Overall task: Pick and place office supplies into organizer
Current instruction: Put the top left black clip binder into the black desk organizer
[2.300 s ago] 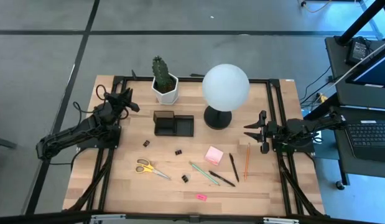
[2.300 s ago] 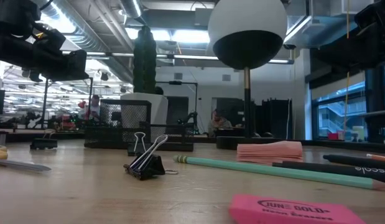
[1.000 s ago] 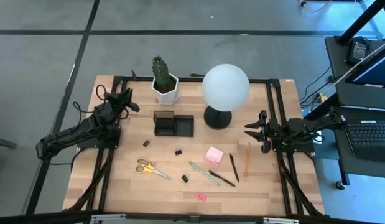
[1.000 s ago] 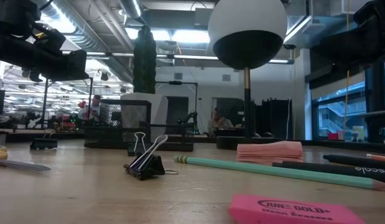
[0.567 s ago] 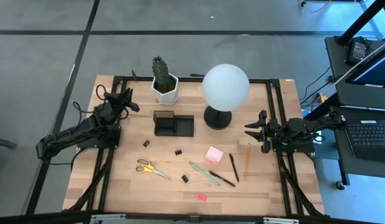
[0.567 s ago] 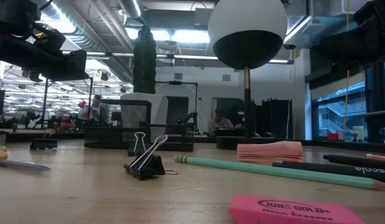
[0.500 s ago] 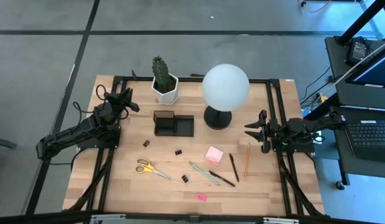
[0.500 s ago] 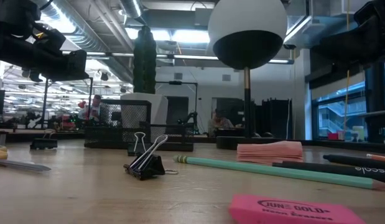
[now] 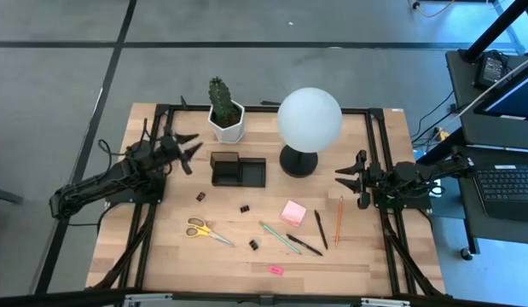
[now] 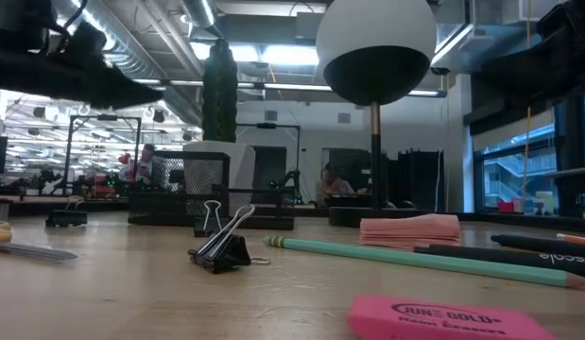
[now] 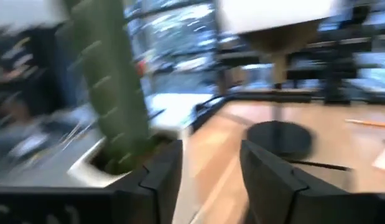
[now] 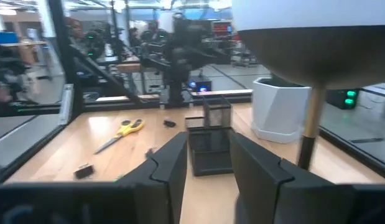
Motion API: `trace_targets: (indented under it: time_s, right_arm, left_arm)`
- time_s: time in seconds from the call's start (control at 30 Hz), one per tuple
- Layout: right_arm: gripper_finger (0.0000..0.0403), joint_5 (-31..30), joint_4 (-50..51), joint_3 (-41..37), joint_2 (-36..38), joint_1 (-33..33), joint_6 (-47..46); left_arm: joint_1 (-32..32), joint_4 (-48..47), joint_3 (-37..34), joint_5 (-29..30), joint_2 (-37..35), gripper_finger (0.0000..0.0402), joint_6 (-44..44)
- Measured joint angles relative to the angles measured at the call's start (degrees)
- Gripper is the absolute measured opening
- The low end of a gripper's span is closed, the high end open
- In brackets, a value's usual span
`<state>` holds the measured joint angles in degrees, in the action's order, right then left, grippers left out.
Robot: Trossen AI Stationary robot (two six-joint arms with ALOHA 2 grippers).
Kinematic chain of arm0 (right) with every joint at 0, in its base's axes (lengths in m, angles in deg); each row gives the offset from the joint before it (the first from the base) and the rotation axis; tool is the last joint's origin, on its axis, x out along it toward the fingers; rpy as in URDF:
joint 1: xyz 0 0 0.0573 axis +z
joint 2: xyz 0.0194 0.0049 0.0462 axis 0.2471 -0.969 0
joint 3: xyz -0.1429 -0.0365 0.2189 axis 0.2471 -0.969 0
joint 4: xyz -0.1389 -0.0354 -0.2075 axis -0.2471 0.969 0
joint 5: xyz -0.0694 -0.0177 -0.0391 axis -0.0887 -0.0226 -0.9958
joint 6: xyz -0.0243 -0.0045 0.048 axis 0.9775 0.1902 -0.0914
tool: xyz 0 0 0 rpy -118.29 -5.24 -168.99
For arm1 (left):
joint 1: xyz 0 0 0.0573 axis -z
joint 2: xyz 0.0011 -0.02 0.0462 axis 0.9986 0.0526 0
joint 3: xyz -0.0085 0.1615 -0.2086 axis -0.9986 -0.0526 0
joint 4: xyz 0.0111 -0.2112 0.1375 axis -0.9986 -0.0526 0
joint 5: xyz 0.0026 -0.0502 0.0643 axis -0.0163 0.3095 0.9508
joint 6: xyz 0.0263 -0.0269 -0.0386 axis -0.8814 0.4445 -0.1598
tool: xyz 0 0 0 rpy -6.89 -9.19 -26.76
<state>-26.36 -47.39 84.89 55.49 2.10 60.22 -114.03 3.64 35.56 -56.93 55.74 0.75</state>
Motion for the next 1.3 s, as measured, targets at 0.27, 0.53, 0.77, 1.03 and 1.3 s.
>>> trace_targets:
  time_s: [0.27,0.53,0.77,1.03,1.3]
  right_arm:
    - [0.0126,-3.42,0.16,0.0,0.02,0.0,-1.83]
    - [0.0126,-3.4,0.24,0.0,0.02,0.0,-6.23]
    - [0.0127,-3.4,0.24,0.0,0.02,0.0,-6.3]
    - [0.0127,-3.38,0.22,0.0,0.02,0.0,-6.3]
    - [0.0127,-3.35,1.11,0.0,0.02,0.0,-6.19]
  left_arm:
    - [2.78,12.29,0.0,-14.28,1.3,0.0184,-1.8]
    - [17.08,13.64,2.66,-3.77,13.73,0.018,-11.73]
    - [34.41,-1.39,18.69,16.57,31.09,0.0173,-16.0]
    - [48.45,-30.08,38.72,34.32,52.83,0.0175,2.76]
    - [53.92,-54.29,50.21,33.61,69.61,0.0172,23.24]
